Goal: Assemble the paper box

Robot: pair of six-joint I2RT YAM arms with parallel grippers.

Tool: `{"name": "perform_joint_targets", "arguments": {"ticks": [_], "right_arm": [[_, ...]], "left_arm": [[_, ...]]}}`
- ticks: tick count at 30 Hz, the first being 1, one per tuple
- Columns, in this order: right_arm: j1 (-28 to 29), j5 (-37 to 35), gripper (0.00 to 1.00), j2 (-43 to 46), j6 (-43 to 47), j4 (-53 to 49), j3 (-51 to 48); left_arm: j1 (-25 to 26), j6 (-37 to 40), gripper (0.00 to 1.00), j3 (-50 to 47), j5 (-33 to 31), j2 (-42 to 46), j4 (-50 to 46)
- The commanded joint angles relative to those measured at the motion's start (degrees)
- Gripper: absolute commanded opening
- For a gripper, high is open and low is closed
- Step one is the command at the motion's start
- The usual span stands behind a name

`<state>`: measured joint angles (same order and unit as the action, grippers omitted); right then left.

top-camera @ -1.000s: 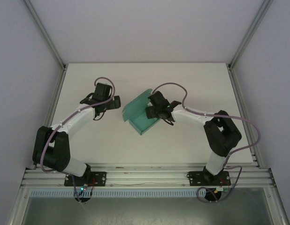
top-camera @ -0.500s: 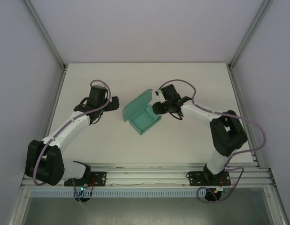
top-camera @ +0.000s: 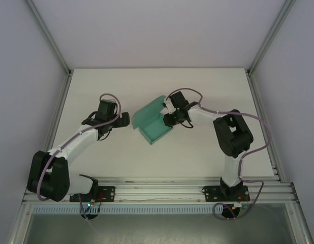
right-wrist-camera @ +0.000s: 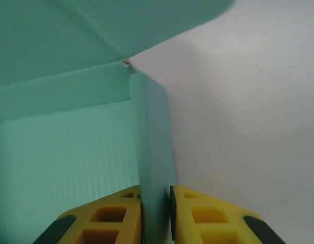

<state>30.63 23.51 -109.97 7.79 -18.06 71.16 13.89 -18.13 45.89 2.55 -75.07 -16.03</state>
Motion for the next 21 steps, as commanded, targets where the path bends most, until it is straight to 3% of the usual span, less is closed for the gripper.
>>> {"name": "perform_joint_targets", "arguments": {"ticks": [1, 11, 16, 21], "right_arm": [[1.17, -4.65, 0.2, -2.53, 0.51, -4.11, 0.82], [6.46, -26.55, 0.0, -11.27, -5.97, -14.08, 6.32], [9.22, -39.44, 0.0, -18.34, -13.51, -24.53, 11.7], [10.45, -44.04, 0.0, -23.97, -18.85, -31.0, 14.74]], "left_arm": [[0.01, -0.65, 1.0, -0.15, 0.29, 0.33, 1.62], [0.04, -0.75, 1.0, 0.07, -0.79, -0.52, 1.1], [0.0, -1.34, 1.0, 0.08, -1.85, -0.02, 0.05], [0.02, -1.27, 1.0, -0.35, -2.53, 1.3, -0.56]]}}
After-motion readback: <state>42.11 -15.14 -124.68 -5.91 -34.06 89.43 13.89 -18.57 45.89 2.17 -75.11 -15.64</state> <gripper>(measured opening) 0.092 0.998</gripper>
